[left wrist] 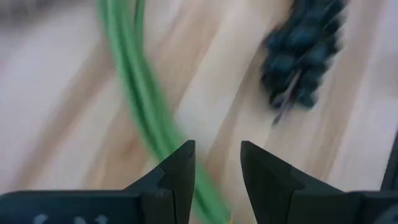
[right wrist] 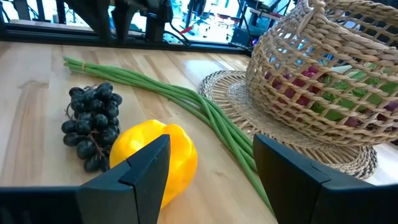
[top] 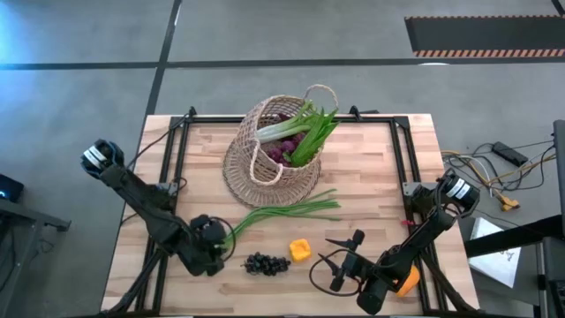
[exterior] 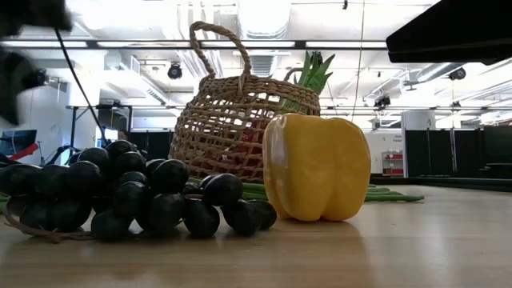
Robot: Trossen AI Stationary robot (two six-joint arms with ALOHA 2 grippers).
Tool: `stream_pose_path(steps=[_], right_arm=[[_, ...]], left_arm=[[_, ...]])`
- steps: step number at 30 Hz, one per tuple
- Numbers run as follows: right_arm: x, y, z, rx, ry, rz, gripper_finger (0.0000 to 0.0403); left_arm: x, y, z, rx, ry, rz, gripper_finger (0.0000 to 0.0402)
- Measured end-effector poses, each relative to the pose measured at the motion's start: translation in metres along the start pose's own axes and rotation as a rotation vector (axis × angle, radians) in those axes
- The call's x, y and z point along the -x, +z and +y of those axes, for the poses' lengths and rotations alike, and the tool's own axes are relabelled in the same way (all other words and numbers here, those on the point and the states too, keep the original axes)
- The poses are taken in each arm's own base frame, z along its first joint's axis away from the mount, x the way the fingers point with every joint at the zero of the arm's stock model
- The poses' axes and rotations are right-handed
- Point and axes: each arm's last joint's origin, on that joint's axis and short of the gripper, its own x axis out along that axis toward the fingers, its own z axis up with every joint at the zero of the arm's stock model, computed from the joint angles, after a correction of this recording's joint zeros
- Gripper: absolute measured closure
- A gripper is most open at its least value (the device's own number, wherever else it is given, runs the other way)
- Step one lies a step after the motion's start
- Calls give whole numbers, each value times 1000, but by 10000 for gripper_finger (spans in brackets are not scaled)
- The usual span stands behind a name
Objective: Build produce basket
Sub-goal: Put the green string beans into the brown basket
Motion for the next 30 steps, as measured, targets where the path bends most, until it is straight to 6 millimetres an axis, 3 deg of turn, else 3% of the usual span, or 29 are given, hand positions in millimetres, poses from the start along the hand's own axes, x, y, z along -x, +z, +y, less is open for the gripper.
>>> stream_pose_path(steps=[7,10,22,30], right_arm=[[-1,0,0,3,-3,0,182],[-1,-1,0,5,-4,0,182],[-1,-1,0,-3,-4,0,182],[-3,0,0,-7,-10,0,182]], left_arm=[[-16,-22,20,247,70,60,290],[-21,-25,28,249,95,54,279],[-39,-31,38,271,16,-83,118],[-61,-32,37,184,119,-155,110]])
